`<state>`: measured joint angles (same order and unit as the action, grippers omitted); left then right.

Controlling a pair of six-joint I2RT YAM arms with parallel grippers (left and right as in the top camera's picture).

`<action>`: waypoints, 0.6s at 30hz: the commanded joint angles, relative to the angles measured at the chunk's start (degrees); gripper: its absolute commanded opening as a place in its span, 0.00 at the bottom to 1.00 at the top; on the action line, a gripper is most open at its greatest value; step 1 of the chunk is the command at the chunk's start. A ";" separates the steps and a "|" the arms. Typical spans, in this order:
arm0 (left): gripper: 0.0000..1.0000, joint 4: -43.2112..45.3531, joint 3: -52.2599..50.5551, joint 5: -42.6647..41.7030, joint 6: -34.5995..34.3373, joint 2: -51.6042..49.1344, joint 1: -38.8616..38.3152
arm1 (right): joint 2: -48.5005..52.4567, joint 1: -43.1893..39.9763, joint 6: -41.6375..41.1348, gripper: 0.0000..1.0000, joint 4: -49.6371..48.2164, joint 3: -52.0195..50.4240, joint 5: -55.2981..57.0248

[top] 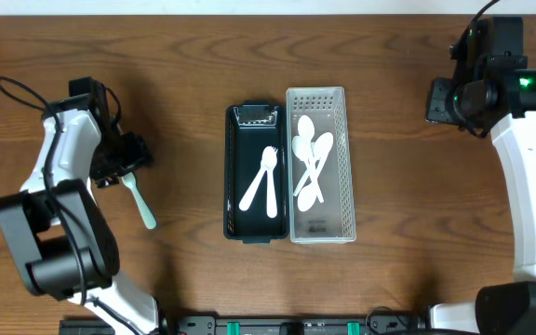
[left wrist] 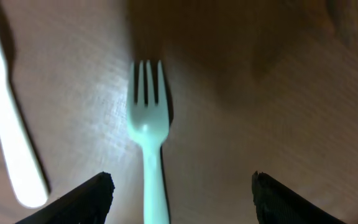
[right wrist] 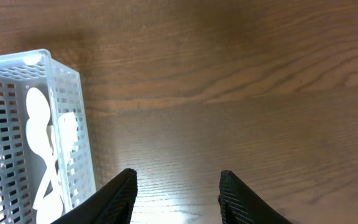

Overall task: Pack container
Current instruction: 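Grasp the teal-handled fork with the left gripper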

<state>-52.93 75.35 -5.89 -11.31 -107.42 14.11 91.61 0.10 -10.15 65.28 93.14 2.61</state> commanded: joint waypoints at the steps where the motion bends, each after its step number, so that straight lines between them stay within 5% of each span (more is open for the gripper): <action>1: 0.74 1.20 0.13 -0.57 1.18 -2.14 0.17 | 0.13 -0.46 0.59 0.46 0.28 -0.31 0.61; 18: 0.74 3.85 0.13 -0.59 1.20 -8.59 3.41 | 0.13 -0.46 0.57 0.47 0.68 -0.31 0.63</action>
<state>-49.32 75.35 -6.07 -10.46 -115.22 17.17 91.61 0.10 -10.15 65.98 93.14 2.61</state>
